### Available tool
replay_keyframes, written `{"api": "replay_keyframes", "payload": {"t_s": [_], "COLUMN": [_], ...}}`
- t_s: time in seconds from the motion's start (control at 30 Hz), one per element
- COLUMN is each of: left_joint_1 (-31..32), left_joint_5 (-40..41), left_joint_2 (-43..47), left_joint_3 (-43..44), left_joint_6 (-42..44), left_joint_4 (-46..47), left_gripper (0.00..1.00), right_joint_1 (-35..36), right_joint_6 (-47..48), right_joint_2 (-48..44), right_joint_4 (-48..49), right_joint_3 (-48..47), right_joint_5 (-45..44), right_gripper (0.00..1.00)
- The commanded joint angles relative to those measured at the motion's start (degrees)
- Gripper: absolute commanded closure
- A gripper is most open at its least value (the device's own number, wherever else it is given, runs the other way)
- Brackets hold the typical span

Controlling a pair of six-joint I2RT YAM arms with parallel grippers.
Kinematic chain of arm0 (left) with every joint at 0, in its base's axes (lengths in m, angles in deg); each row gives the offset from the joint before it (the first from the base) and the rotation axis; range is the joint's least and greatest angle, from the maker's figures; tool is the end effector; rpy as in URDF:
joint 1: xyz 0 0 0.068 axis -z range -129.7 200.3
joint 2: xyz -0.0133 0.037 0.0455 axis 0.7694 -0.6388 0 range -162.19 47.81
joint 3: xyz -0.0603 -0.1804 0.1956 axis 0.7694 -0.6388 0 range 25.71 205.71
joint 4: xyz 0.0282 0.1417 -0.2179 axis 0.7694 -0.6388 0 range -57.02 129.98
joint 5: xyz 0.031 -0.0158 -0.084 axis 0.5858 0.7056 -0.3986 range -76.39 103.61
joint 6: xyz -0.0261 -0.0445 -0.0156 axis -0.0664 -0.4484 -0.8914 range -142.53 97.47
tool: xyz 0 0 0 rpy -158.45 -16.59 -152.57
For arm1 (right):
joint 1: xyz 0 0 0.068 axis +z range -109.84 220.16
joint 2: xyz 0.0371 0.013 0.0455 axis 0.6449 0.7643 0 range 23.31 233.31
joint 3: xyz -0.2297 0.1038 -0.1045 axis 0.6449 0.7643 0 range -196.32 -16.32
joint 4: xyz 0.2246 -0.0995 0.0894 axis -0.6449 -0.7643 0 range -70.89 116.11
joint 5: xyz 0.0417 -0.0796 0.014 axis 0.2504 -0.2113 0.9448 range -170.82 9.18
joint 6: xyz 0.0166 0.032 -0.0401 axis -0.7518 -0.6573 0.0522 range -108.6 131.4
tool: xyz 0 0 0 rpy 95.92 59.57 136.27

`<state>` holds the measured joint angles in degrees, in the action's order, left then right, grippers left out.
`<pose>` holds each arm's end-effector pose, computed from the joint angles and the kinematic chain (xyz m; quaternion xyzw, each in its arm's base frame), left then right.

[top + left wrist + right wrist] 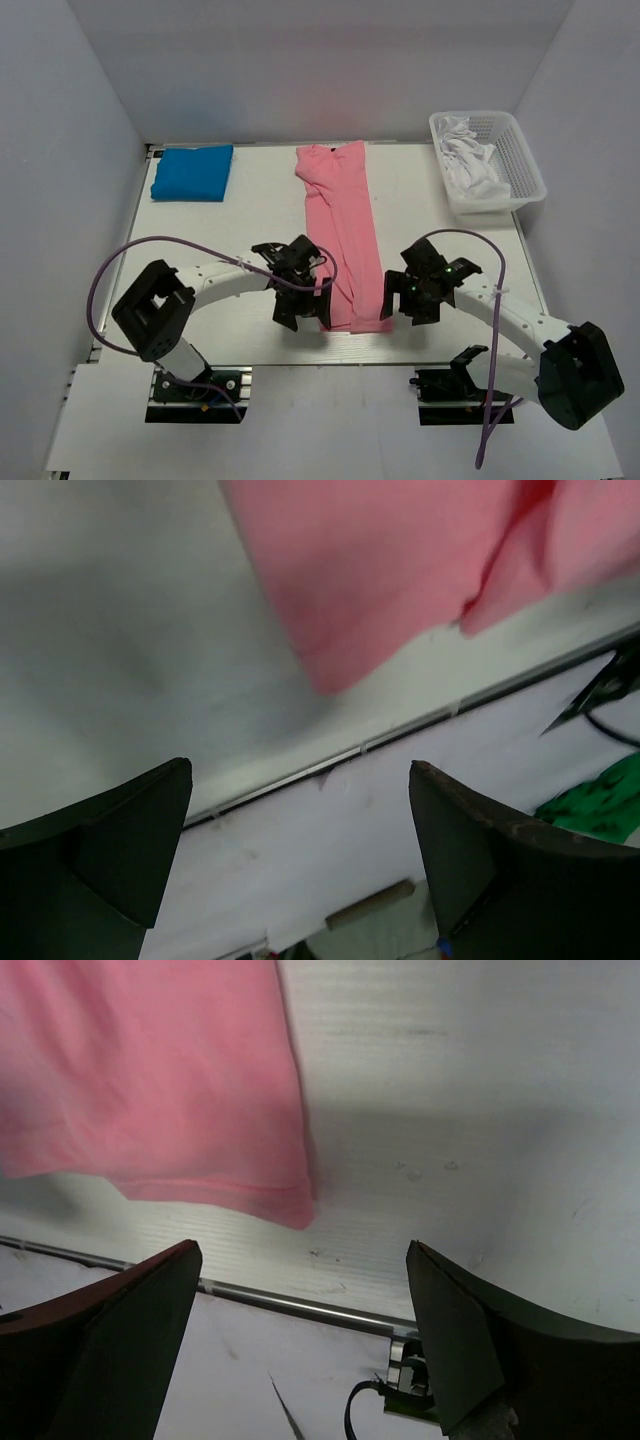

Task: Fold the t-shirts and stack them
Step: Rotate the tshirt 90 degrees, then grab the bottom of the folded rectangular tshirt with both arms

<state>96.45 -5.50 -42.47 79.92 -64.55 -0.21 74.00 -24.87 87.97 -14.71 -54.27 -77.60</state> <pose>0.1857 -0.2102 0.1772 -0.0552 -0.9777 0.2005 0.0299 0.1605 0.1100 0.1944 0.0153 0.9804 0.1344 0.1436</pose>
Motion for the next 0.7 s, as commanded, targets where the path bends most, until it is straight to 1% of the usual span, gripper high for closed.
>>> {"api": "replay_keyframes", "payload": {"t_s": [0.0, 0.07, 0.13, 0.23, 0.27, 0.3, 0.33, 0.4, 0.43, 0.5, 0.53, 0.57, 0.6, 0.63, 0.67], "left_joint_1": [4.0, 5.6, 6.9, 6.9, 6.9, 6.9, 6.9, 6.9, 6.9, 6.9, 6.9, 6.9, 6.9, 6.9, 6.9], "left_joint_5": [-2.4, -2.3, 0.0, 1.7, 2.2, 2.2, 2.2, 2.2, 2.9, 2.9, 2.9, 2.9, 2.9, 4.7, 5.5], "left_joint_2": [1.8, -0.8, -2.9, -6.1, -6.1, -6.8, -7.6, -8.8, -9.4, -10.7, -10.7, -11.3, -12.0, -12.0, -12.7], "left_joint_3": [1.9, 2.6, 3.2, 3.2, 1.3, 0.5, -0.2, -0.2, 0.4, 0.4, 0.4, 0.4, 1.2, 1.8, 2.3], "left_joint_6": [-0.9, -0.9, 0.4, 0.9, 0.9, 0.9, 0.9, 0.9, 0.9, 1.6, 1.6, 2.4, 3.0, 3.0, 3.0], "left_joint_4": [0.4, 1.6, 2.2, 2.2, 3.3, 6.1, 7.6, 8.5, 8.5, 8.5, 8.5, 9.1, 8.2, 7.6, 7.1], "left_gripper": [0.01, 0.03, 0.04, 0.09, 0.12, 0.16, 0.18, 0.23, 0.30, 0.36, 0.44, 0.47, 0.51, 0.55, 0.56], "right_joint_1": [-1.2, -1.9, -2.4, -2.8, -2.8, -2.9, -3.3, -3.6, -4.0, -4.1, -4.4, -4.2, -4.7, -4.7, -4.6], "right_joint_6": [0.8, 2.3, 3.7, 4.8, 4.8, 5.2, 5.2, 5.9, 6.2, 6.7, 6.7, 6.8, 7.1, 7.2, 7.4], "right_joint_2": [0.9, 1.9, 3.4, 5.5, 5.8, 6.2, 6.8, 7.9, 8.4, 9.5, 9.9, 10.9, 11.4, 11.5, 12.1], "right_joint_4": [0.7, 3.1, 4.4, 5.0, 5.3, 6.1, 6.3, 6.4, 6.5, 7.1, 7.2, 7.5, 7.7, 7.9, 8.5], "right_joint_3": [1.4, 2.0, 1.6, 0.8, 0.8, 1.0, 1.1, 0.8, 0.7, 0.7, 0.9, 0.9, 1.0, 1.0, 1.2], "right_joint_5": [5.9, 8.3, 8.7, 9.5, 9.5, 9.6, 9.5, 9.5, 9.7, 11.2, 11.5, 11.5, 12.3, 12.7, 13.6], "right_gripper": [0.12, 0.12, 0.12, 0.12, 0.12, 0.12, 0.12, 0.12, 0.14, 0.18, 0.18, 0.23, 0.25, 0.27, 0.30]}}
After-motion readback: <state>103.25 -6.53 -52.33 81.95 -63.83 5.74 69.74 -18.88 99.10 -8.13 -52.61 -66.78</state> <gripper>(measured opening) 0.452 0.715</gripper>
